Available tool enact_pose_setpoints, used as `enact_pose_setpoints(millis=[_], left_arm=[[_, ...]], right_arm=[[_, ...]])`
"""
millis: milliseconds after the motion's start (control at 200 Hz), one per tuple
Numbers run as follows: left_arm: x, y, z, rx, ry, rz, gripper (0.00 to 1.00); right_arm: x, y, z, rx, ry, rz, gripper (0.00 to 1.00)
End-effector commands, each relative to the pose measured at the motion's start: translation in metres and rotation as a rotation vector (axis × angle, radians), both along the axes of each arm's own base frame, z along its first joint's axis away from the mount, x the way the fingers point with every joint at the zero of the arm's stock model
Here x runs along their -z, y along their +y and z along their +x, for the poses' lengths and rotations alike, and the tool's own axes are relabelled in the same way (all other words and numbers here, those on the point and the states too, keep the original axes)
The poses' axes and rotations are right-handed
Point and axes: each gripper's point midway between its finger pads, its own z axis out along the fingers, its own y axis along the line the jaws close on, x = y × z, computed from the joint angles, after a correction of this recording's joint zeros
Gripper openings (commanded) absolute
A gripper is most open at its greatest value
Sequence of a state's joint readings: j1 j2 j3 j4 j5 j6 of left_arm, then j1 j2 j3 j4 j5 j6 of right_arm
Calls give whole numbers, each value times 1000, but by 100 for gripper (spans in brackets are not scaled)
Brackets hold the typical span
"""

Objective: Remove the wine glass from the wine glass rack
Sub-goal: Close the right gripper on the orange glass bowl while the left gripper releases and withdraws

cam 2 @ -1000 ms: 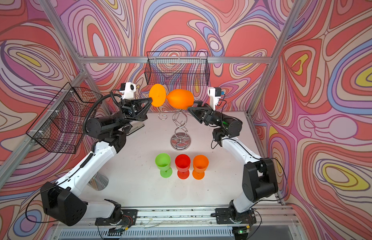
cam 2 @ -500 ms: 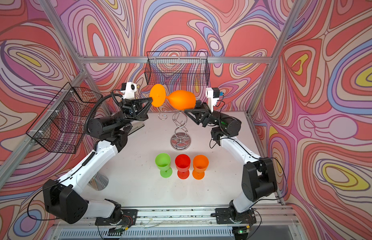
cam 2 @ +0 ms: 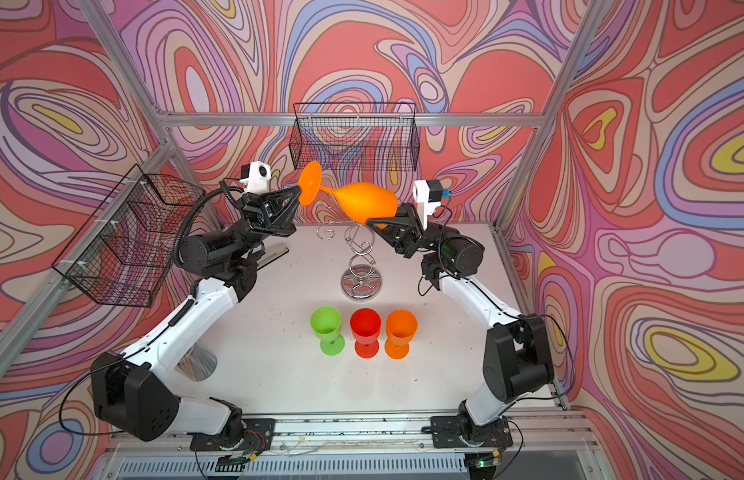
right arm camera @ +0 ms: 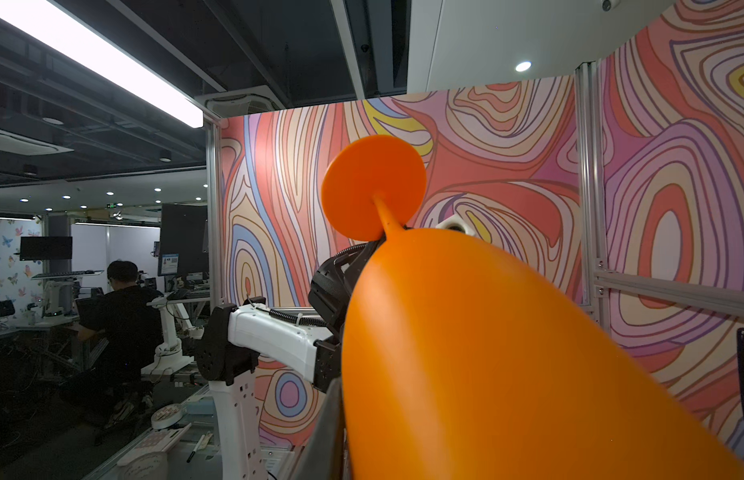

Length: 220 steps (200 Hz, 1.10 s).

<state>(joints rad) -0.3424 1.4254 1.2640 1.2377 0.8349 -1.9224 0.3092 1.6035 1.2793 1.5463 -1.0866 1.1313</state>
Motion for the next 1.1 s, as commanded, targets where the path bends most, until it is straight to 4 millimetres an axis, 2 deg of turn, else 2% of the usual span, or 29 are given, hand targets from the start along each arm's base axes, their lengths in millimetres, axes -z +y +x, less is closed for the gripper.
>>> enact_pose_setpoints(millis=[0,40,80,240,366,476,726,836,942,1012,1097], left_arm=[[-11,-1,-32,49,-145,0,0],[-11,-1,-32,47,-146,0,0],[-10,-1,-31,42,-146,-2,6],[-7,-1,-32,33,-149,1,36],[1,-1,-31,19,-145,7,65],[12,-1,-34,14,-147,31,78],[48,-3,-56,12,-199,180,93],[58,-3,-75,-33,-279,288,95],[73,3,-86,-162,-334,462,98],[81,15,-90,-306,-367,602,99],[78,32,-99,-445,-416,683,100]], right_arm=[[1,2,3,4,39,-4,6],[1,2,2,7,37,-3,3],[2,1,1,10,33,-2,0],[1,-2,-6,30,16,14,0],[-2,-4,-9,38,19,27,0],[-7,-5,-3,57,62,26,0],[-4,-3,45,350,228,-128,0],[-5,2,49,399,263,-223,0],[6,23,48,470,269,-401,0],[12,37,46,485,289,-503,0],[26,52,45,513,292,-610,0]])
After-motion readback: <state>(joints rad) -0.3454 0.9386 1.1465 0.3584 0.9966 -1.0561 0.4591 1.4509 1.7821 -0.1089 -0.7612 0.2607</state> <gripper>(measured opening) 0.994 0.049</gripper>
